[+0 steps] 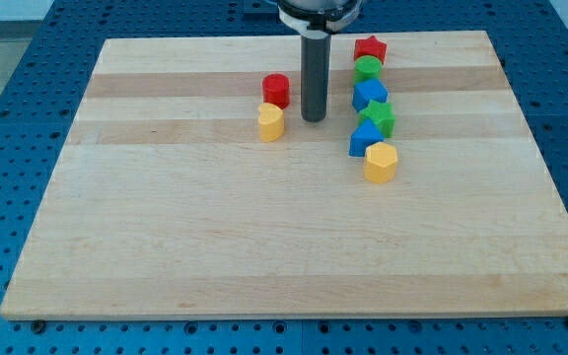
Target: Push yellow heart towards bottom center
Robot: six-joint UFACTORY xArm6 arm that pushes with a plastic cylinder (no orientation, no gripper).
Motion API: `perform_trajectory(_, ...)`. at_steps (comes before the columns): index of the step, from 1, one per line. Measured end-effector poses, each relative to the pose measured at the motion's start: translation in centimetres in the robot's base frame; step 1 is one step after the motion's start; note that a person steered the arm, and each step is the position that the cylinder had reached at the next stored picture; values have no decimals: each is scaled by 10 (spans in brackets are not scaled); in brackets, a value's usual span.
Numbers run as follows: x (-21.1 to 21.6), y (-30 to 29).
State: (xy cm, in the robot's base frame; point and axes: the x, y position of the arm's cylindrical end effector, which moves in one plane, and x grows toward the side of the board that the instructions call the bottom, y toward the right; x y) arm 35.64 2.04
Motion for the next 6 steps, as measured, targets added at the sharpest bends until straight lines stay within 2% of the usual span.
perform_trajectory(3, -7, -76)
perform_trajectory(4, -7, -76)
perform_trajectory(5, 3, -76)
perform_trajectory(6, 31, -76)
